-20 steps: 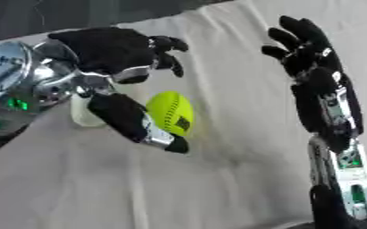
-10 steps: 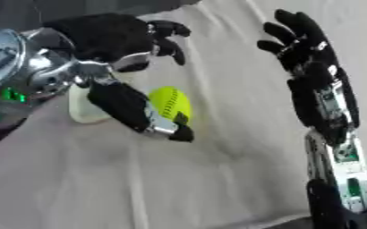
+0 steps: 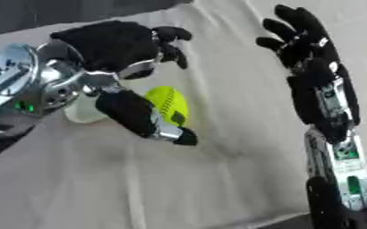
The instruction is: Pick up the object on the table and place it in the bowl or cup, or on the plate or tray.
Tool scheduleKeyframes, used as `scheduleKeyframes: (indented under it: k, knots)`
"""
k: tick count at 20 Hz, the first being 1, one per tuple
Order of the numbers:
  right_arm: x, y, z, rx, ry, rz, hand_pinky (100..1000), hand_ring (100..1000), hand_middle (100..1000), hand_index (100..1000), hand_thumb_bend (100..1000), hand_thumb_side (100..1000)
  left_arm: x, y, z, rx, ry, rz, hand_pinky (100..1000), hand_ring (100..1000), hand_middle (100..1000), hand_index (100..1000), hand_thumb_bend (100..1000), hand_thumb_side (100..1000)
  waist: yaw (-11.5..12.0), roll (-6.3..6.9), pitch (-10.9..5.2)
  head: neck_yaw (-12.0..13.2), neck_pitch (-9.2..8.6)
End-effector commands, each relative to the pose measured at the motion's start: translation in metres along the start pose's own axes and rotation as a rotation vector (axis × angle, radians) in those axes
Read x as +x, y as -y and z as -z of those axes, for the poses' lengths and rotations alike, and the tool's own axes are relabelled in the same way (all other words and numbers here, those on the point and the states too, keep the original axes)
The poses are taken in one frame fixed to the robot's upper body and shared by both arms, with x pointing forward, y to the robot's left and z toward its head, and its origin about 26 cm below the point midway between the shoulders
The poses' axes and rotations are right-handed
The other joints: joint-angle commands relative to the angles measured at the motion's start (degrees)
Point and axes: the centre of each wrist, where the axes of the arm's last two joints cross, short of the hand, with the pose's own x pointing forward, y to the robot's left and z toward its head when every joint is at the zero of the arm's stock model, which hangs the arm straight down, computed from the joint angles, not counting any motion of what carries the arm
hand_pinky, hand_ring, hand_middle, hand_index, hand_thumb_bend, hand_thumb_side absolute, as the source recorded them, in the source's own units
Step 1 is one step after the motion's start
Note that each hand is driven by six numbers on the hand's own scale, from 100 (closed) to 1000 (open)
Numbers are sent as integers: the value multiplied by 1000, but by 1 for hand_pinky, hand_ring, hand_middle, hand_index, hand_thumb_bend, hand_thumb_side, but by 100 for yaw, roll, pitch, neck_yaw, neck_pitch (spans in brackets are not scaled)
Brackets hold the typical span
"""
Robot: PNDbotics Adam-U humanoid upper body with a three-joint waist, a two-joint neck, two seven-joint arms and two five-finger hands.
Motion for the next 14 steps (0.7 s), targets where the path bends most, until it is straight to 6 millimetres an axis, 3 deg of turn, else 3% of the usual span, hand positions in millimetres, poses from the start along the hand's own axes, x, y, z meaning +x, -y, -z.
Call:
scheduleKeyframes:
  k: [1,14]
  knots:
    - [6,2,12,20,52,-11,862,927,950,1000,100,850,2,-1,-2,-103,-95,-79,677,790,1000,854,714,888,-23,-50,-60,-16,-89]
    - [7,1,18,21,72,-7,857,924,947,1000,100,849,8,15,0,-141,-99,-90,680,788,1000,853,715,881,-86,-66,2,-9,-123]
